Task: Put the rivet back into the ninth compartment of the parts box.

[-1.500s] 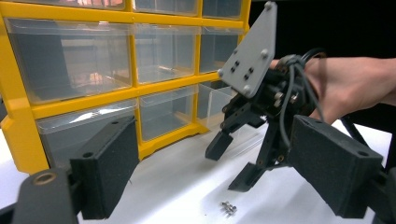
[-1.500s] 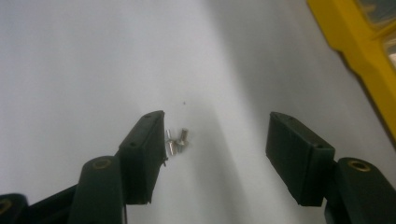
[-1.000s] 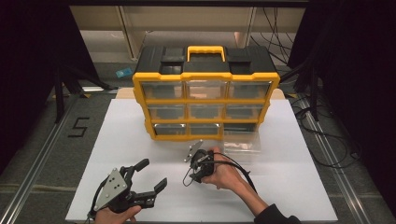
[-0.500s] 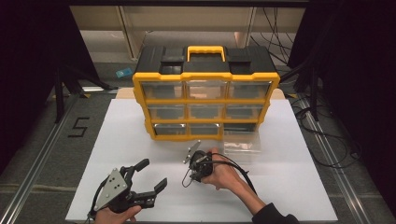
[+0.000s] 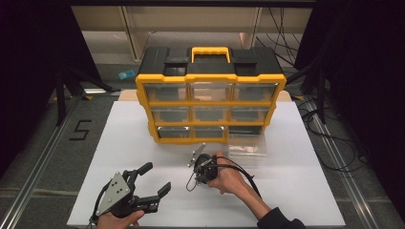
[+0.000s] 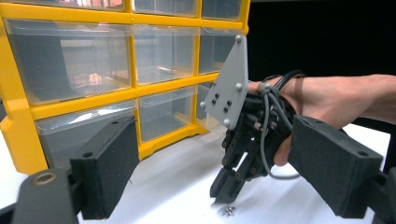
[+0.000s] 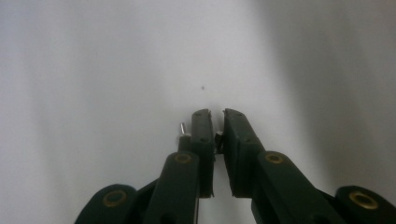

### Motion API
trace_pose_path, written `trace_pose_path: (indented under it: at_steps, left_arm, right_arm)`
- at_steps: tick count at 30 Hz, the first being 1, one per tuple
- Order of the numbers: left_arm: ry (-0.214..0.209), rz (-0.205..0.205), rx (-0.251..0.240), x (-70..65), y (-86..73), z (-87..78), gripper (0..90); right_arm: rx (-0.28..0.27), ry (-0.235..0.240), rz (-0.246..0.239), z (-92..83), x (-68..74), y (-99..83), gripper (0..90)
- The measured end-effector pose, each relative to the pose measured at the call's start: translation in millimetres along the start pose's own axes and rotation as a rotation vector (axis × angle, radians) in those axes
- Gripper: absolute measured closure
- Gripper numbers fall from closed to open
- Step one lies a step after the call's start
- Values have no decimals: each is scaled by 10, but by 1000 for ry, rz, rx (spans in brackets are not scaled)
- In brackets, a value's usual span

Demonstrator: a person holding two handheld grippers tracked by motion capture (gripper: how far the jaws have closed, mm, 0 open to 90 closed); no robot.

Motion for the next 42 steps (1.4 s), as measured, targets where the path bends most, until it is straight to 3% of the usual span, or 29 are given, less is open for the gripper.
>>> trace_pose_path:
  at_steps: [1,7,20,42]
  left_arm:
    - [1,1,1,3,0,-2,160]
    - [1,2,0,2,2,-3,160]
    - [2,4,3,2,3,-6,160]
    - [2,4,2,3,5,-7,160]
  right_arm:
    - [-19,-3,-24,-10,-20,13,835]
    - [-48,-11,-14,-114,-55,33,835]
    - [-177,-97,-18,-533,-197,112,834]
    - [-322,-203,33,-1181,-377,69,834]
Point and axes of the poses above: each handheld gripper's, and its own axes: z roughly forward along the jaws, y roughly out of its top, x roughly to its left, the point moved 7 cm from there along z, roughly forward along the jaws, and after that the axes turned 7 degrees about -z, right-handed, at the moved point
